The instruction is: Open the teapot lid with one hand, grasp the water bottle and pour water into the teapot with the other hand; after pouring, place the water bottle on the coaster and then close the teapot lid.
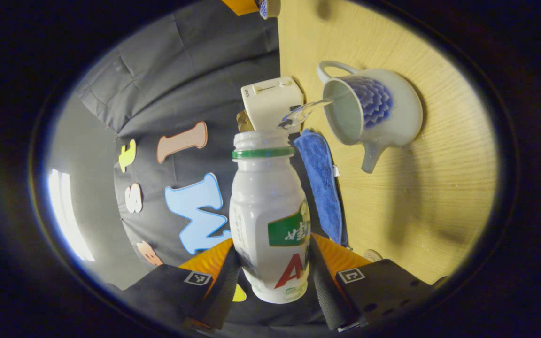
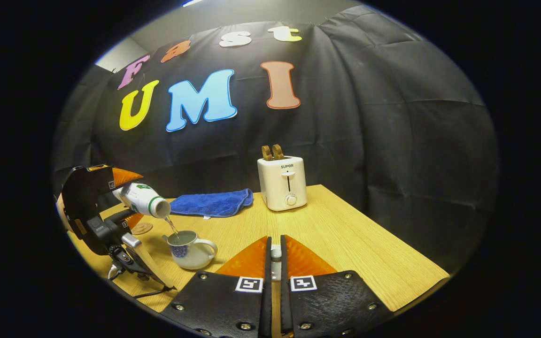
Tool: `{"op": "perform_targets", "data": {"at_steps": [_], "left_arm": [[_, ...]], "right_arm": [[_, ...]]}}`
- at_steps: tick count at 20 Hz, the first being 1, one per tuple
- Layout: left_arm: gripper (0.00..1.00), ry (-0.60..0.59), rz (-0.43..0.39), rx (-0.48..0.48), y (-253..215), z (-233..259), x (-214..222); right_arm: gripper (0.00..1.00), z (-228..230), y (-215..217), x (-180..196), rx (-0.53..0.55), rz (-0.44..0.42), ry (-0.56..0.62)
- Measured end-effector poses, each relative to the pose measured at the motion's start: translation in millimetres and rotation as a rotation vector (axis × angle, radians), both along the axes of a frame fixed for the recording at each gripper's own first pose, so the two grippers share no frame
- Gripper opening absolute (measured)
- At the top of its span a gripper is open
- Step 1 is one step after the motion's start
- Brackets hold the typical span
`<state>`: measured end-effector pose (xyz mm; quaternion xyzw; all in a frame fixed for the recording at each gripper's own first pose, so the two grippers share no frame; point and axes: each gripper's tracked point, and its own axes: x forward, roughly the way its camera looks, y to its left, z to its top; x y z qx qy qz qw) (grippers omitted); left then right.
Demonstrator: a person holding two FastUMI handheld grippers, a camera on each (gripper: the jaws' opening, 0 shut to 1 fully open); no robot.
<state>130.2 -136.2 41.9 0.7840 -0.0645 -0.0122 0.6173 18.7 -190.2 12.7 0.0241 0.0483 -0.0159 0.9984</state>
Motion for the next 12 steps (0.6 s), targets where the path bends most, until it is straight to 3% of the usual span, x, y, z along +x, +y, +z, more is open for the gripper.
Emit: {"op": "perform_targets", "data": {"at_steps": [5,6,7,8,11,12], "left_arm": [[0.83,-0.005,-0.002,0.023,0.5,1.3,-0.1],[0.89,-0.006,-0.002,0.028,0.4,1.8,0.3],[0.77,-0.009,-0.003,0.032,0.5,2.5,1.2],[0.89,-0.011,-0.003,0.036,0.3,3.0,1.8],[0.77,-0.013,-0.006,0.045,-1.7,3.6,0.4],[0.88,-0.014,-0.008,0.049,-2.1,3.6,1.6]], "right_arm": [[0.07,-0.6,0.1,0.5,-0.004,0.003,0.001],[0.07,-1.2,0.1,0.2,-0.004,0.004,0.001],[0.07,-1.2,0.1,0.2,-0.004,0.005,0.002],[0.07,-1.8,0.4,0.6,-0.004,0.006,0.003],[0.07,-2.4,0.3,1.1,-0.006,0.009,0.005],[0.07,-3.0,0.4,0.8,-0.007,0.009,0.005]]}}
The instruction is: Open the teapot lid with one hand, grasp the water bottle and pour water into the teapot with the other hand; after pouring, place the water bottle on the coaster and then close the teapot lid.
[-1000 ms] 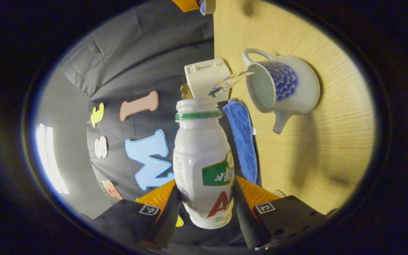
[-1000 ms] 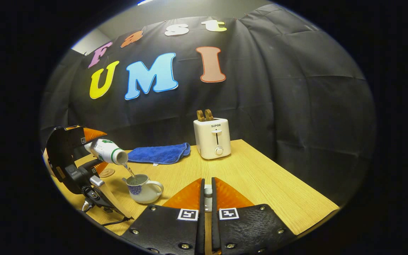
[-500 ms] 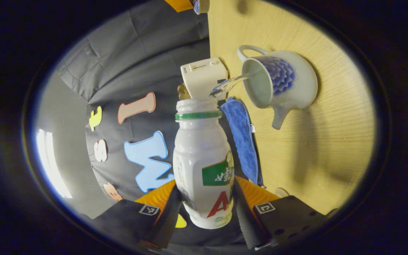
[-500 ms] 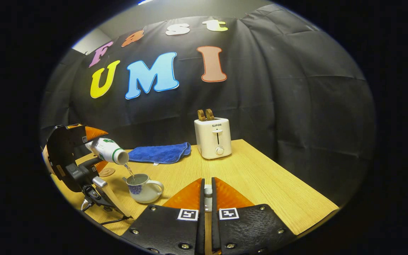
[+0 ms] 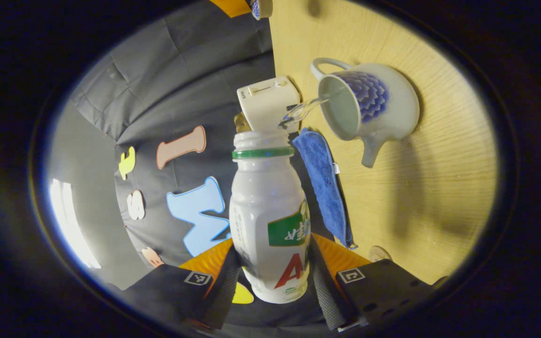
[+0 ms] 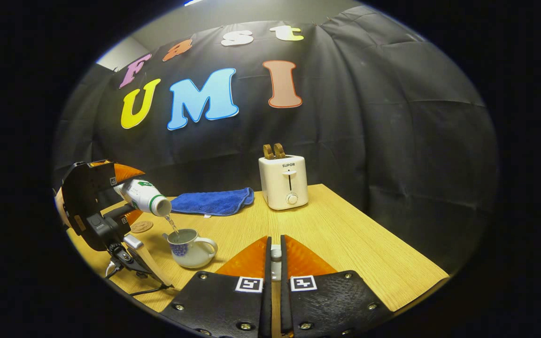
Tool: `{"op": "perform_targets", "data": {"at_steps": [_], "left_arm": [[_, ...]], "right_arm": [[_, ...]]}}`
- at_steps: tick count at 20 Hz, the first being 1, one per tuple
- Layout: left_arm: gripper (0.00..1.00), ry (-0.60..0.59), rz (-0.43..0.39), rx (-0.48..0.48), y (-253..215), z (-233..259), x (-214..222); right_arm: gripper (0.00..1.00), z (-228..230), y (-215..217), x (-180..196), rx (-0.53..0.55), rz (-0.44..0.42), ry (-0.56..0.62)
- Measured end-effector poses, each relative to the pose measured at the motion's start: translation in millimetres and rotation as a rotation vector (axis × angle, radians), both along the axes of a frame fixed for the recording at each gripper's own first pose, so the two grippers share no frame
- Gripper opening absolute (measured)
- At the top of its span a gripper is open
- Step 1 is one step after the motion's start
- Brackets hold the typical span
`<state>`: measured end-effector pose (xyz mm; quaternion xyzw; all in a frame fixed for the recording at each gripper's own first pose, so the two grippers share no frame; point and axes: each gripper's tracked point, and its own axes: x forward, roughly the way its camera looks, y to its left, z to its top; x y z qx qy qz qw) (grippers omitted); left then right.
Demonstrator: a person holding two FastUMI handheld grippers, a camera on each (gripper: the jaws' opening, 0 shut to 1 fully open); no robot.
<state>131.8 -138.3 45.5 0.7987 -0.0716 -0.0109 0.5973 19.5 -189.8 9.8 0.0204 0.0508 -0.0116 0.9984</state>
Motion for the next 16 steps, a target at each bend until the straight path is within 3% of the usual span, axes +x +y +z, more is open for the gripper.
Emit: {"op": "perform_targets", "data": {"at_steps": [5,6,16], "left_arm": [[0.89,-0.004,-0.007,0.013,-1.9,1.2,-0.6],[0.83,-0.003,-0.007,0.013,-1.8,1.5,0.3],[0.82,-0.023,-0.007,0.044,0.6,7.4,-0.5]], "right_arm": [[0.07,-1.1,0.0,1.1,-0.003,0.002,0.005],[0.07,-1.8,0.0,1.2,-0.003,0.001,0.006],[0.07,-2.2,0.5,0.5,-0.017,0.002,0.006]]}}
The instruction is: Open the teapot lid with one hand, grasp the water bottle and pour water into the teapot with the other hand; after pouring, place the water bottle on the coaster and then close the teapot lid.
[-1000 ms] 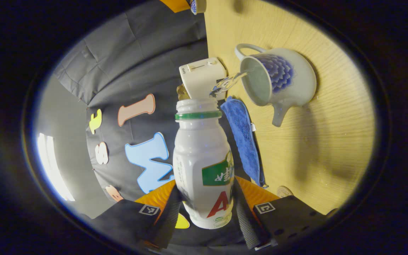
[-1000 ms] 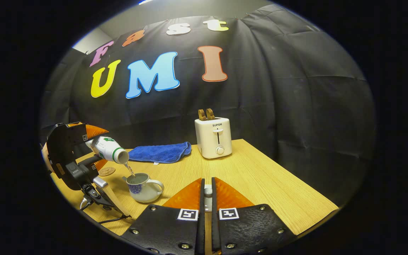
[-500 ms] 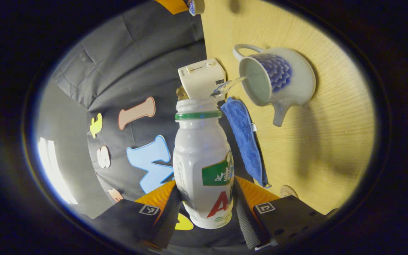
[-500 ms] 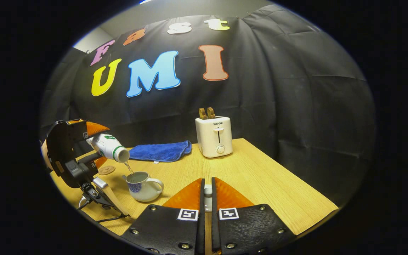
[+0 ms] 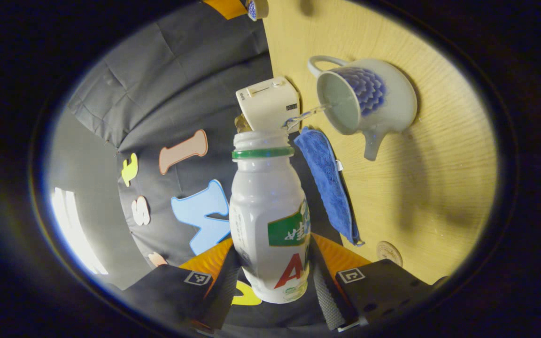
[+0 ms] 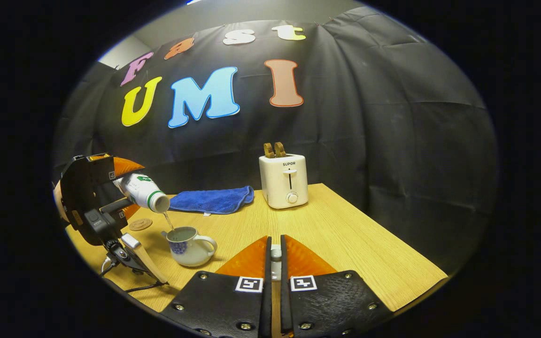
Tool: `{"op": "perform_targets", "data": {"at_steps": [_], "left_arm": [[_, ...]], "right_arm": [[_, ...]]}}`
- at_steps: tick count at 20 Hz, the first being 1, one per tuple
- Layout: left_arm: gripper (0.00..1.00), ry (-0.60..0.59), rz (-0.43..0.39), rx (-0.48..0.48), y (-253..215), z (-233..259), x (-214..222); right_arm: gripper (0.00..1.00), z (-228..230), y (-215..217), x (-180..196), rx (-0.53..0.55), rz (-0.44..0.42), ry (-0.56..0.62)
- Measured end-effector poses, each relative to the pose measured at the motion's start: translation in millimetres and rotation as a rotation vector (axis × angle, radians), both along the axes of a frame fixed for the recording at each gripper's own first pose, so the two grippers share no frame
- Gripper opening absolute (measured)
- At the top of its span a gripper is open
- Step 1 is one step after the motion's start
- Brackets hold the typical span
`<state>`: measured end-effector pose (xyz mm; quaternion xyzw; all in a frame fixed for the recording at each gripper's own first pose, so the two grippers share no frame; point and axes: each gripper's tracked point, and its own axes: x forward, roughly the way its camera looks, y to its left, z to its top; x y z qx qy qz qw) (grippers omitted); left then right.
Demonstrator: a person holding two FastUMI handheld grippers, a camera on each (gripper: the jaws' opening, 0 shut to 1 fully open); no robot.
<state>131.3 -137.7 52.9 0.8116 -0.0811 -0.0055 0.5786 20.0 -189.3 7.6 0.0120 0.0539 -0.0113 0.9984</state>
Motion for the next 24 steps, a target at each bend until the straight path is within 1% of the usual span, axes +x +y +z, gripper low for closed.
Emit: {"op": "perform_targets", "data": {"at_steps": [19,20,21,22,23,24], "left_arm": [[0.83,-0.017,-0.007,0.034,-2.5,2.9,2.3],[0.80,-0.017,-0.007,0.037,-2.5,2.3,3.6],[0.83,-0.018,-0.008,0.040,-2.9,2.7,3.1],[0.83,-0.020,-0.009,0.046,-3.1,2.9,2.1],[0.82,-0.022,-0.011,0.048,-3.1,4.0,2.7],[0.76,-0.022,-0.012,0.049,-3.3,3.9,2.1]], "right_arm": [[0.07,-0.2,1.1,1.0,-0.016,0.003,0.004],[0.07,-0.9,0.7,1.3,-0.017,0.003,0.004],[0.07,-0.6,0.8,1.7,-0.017,0.003,0.004],[0.07,-1.2,0.7,1.2,-0.017,0.003,0.004],[0.07,-0.6,0.8,0.9,-0.016,0.003,0.005],[0.07,-0.9,1.3,0.9,-0.016,0.004,0.005]]}}
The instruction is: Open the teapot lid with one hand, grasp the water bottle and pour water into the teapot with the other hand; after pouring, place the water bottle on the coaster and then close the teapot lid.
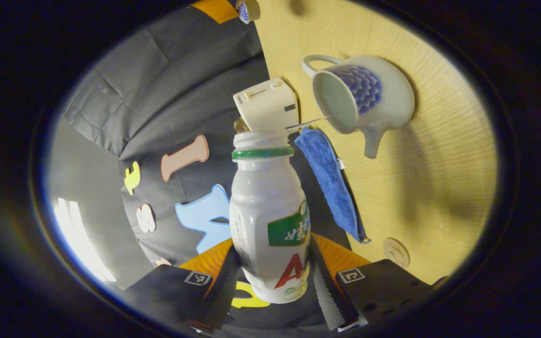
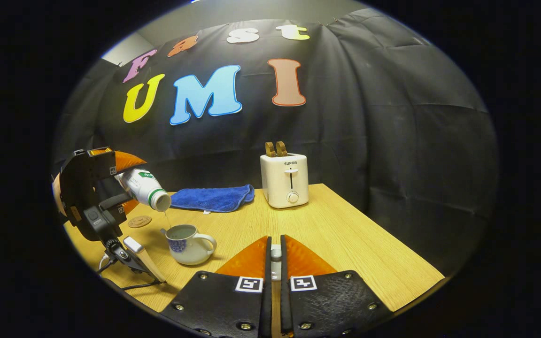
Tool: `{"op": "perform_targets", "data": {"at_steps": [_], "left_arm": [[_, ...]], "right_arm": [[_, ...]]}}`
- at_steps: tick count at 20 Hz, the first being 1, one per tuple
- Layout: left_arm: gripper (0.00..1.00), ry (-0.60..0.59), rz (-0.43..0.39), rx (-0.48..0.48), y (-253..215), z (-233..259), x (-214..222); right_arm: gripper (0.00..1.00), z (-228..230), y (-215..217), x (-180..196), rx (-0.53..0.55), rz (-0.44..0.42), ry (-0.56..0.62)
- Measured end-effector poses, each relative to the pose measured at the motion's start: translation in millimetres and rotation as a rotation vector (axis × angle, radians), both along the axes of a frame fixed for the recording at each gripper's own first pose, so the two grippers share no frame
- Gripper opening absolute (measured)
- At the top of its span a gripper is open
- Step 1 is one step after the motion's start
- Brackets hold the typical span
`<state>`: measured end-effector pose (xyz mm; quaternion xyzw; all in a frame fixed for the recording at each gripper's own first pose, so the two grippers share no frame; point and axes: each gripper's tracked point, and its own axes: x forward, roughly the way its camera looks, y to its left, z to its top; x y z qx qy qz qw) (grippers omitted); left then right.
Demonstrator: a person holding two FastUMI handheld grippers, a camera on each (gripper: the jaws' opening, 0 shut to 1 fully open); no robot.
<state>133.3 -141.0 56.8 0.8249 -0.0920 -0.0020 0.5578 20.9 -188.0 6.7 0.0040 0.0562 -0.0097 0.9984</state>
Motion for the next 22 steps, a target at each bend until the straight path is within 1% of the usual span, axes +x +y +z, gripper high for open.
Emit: {"op": "perform_targets", "data": {"at_steps": [6,9,10,11,12,13,14,16,17,19,21,22], "left_arm": [[0.77,-0.004,-0.002,0.010,-0.1,-1.0,1.2],[0.89,-0.002,-0.001,0.015,-0.6,-1.1,1.4],[0.89,-0.002,-0.001,0.017,-0.3,-1.4,1.7],[0.83,-0.004,-0.002,0.019,-0.8,-1.6,1.6],[0.89,-0.005,-0.002,0.021,-1.3,-2.0,0.4],[0.88,-0.008,-0.004,0.026,-1.9,-1.3,0.4],[0.83,-0.014,-0.006,0.036,-3.6,0.2,-0.1],[0.82,-0.021,-0.011,0.055,-5.3,1.6,0.2],[0.88,-0.021,-0.013,0.058,-5.7,1.8,0.1],[0.82,-0.021,-0.013,0.057,-5.8,2.5,0.2],[0.83,-0.012,-0.010,0.044,-4.8,0.7,-0.4],[0.83,0.009,-0.006,0.020,-2.2,-2.9,0.8]], "right_arm": [[0.07,0.0,0.8,0.0,-0.005,0.003,0.003],[0.07,-0.8,0.4,0.9,-0.004,0.002,0.002],[0.07,-0.5,0.2,0.5,-0.004,0.001,0.002],[0.07,-0.4,0.3,0.5,-0.005,0.001,0.003],[0.07,-0.7,0.7,0.5,-0.006,0.002,0.003],[0.07,-0.8,0.4,0.3,-0.008,0.002,0.003],[0.07,-0.6,-0.1,0.1,-0.009,0.001,0.003],[0.07,-0.1,-0.1,-0.2,-0.007,0.001,0.002],[0.07,0.4,-0.7,-0.5,-0.006,0.001,0.001],[0.07,0.1,-0.5,0.3,-0.004,0.001,0.001],[0.07,-0.6,0.1,0.0,-0.007,0.002,0.003],[0.07,-0.3,0.1,-0.2,-0.008,0.003,0.002]]}}
